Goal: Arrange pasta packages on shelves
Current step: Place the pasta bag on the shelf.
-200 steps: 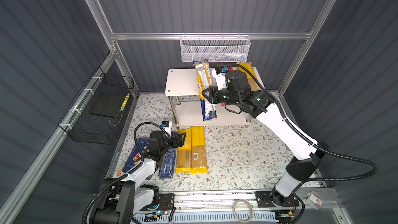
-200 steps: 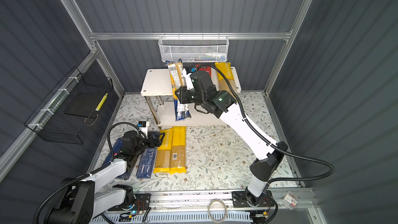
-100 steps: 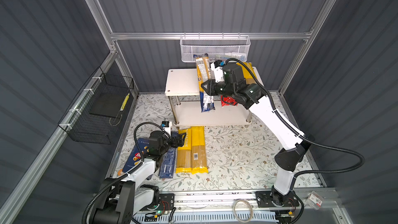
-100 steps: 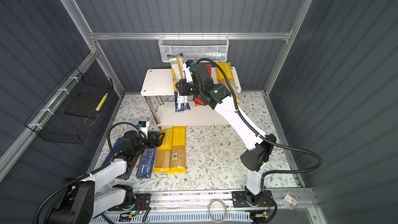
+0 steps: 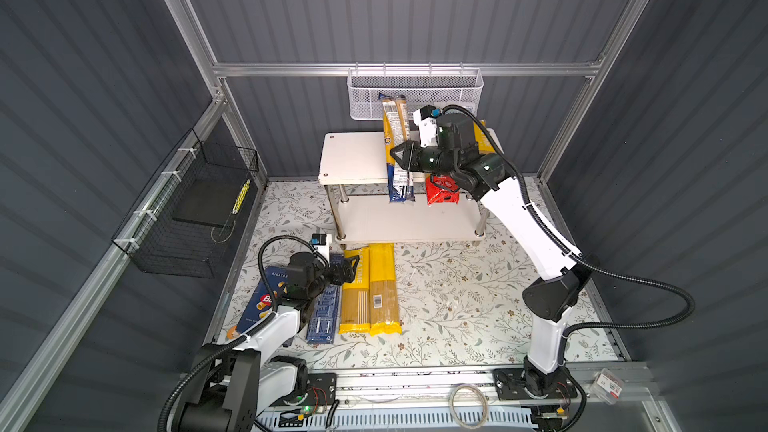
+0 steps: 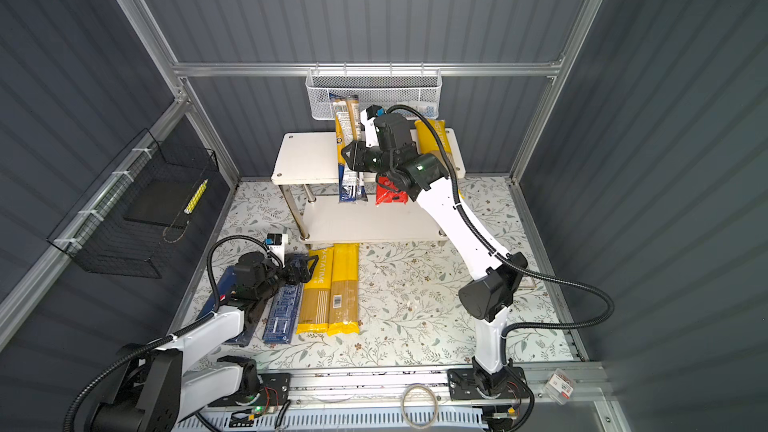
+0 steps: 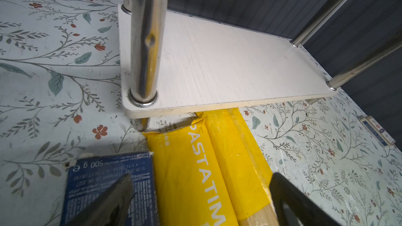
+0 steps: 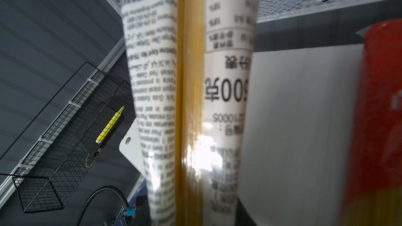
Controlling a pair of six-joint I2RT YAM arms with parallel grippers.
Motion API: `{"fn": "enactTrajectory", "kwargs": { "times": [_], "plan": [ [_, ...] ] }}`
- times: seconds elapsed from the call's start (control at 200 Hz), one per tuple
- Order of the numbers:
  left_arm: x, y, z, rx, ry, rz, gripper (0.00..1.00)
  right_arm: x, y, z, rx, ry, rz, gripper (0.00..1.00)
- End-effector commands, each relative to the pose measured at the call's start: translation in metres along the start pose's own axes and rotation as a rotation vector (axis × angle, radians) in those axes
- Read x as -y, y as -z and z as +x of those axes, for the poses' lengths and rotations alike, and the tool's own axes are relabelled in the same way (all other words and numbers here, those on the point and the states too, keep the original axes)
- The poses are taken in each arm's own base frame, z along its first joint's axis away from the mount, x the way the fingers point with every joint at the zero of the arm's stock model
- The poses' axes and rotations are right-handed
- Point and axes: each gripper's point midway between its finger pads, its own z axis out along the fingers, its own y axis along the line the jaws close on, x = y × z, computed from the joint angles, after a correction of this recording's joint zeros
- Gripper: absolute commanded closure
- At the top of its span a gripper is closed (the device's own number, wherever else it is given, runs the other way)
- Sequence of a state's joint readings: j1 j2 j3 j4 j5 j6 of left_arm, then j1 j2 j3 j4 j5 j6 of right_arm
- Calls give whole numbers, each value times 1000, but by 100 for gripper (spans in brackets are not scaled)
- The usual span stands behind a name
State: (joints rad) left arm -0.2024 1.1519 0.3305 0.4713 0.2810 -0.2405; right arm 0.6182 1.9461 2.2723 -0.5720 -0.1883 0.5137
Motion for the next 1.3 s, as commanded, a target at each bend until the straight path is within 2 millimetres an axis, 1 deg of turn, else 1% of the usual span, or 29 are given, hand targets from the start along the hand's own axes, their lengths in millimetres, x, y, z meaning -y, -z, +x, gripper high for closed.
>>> {"fn": "enactTrajectory", "kwargs": {
  "times": [0.0, 0.125, 0.285, 0.33, 0.38, 0.5, 0.58, 0.635, 0.745, 0.815, 0.86, 0.985, 1.05, 1.141, 1.211, 1.296],
  "plan": [
    [2, 2, 1, -2, -1, 1, 0, -4, 0, -37, 127, 22, -34, 65],
    [2, 3, 0, 1, -2, 1, 1, 0, -8, -34, 112, 1, -39, 63],
    [2, 3, 1, 0, -2, 1, 1, 3, -10, -33, 110, -7, -31, 62],
    [2, 3, 1, 0, -2, 1, 0, 3, -9, -34, 112, -5, -30, 58],
    [2, 2, 1, -1, -2, 1, 1, 1, -6, -35, 114, -2, -31, 50],
    [2, 2, 1, -2, -1, 1, 0, -2, -1, -37, 116, 8, -34, 39],
    [2, 3, 1, -1, -1, 1, 0, -7, 4, -38, 119, 12, -42, 37],
    [2, 3, 0, 1, -2, 1, 1, -10, 8, -39, 120, 18, -46, 33],
    [2, 3, 0, 4, -3, 0, 0, -26, 22, -37, 105, 62, -55, 26],
    [2, 3, 0, 3, -3, 0, 1, -35, 34, -30, 78, 112, -29, 23],
    [2, 3, 0, 3, -3, -1, 1, -38, 40, -20, 51, 149, 4, 20],
    [2, 4, 0, 5, -3, 0, 0, -37, 55, 5, -8, 242, 130, 17],
    [2, 4, -1, 8, -4, -2, 0, -38, 59, 19, -37, 284, 175, 14],
    [2, 4, 0, 7, -4, -2, 0, -37, 63, 34, -63, 329, 240, 13],
    [2, 4, 0, 6, -4, 0, 0, -33, 66, 40, -78, 343, 281, 10],
    [2, 4, 0, 5, -3, 0, 0, -30, 67, 45, -95, 341, 286, 9]
  ]
}}
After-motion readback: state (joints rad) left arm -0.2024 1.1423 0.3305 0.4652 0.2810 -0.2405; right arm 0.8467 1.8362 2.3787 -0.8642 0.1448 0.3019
